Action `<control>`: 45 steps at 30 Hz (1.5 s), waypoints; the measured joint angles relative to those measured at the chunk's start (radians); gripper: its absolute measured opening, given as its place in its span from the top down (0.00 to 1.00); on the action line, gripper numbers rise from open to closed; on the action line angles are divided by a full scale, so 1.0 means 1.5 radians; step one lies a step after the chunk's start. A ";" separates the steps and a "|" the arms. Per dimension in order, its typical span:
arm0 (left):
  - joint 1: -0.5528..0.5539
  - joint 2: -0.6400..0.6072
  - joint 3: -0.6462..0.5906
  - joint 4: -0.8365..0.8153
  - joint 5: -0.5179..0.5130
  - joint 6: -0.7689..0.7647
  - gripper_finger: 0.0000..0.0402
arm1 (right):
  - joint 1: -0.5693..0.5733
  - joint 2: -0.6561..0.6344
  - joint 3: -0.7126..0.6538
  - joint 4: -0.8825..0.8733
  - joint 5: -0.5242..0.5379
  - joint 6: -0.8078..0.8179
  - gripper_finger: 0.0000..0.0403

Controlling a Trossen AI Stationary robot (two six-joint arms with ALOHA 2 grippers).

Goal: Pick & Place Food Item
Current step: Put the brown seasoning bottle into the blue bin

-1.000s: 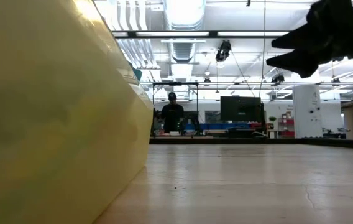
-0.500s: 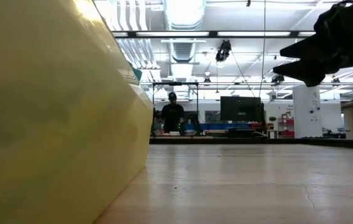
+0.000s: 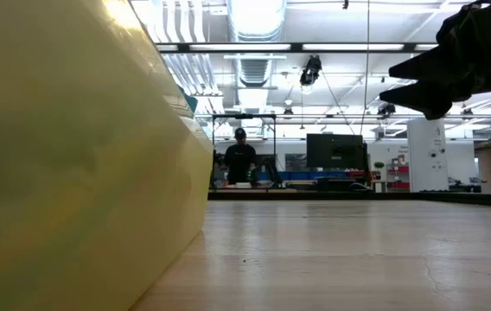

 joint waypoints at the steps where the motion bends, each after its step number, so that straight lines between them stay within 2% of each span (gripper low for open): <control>1: 0.000 0.000 0.000 0.000 0.000 0.000 0.29 | 0.000 0.000 0.000 0.000 0.000 0.000 0.13; 23: 0.000 0.000 0.000 0.000 0.000 -0.005 0.29 | 0.000 0.000 0.000 0.000 0.001 -0.001 0.13; 25: 0.000 0.000 0.000 0.000 0.000 -0.067 0.29 | 0.000 0.000 0.000 0.000 0.001 -0.001 0.13; 28: 0.001 0.000 0.000 0.008 -0.001 -0.232 0.29 | 0.000 0.000 0.000 0.000 0.001 -0.001 0.13; 33: 0.000 0.015 0.029 -0.032 0.005 -0.303 0.29 | 0.000 0.000 0.000 -0.001 0.001 -0.001 0.13; 36: 0.000 0.053 0.066 -0.050 0.005 -0.315 0.29 | 0.000 0.000 0.000 -0.001 0.001 -0.001 0.13; 40: 0.000 0.150 0.153 -0.074 0.005 -0.297 0.29 | 0.000 0.000 0.000 -0.001 0.001 -0.001 0.13; 45: 0.000 0.333 0.311 -0.237 -0.004 -0.305 0.29 | 0.000 0.000 0.000 -0.001 0.001 -0.001 0.13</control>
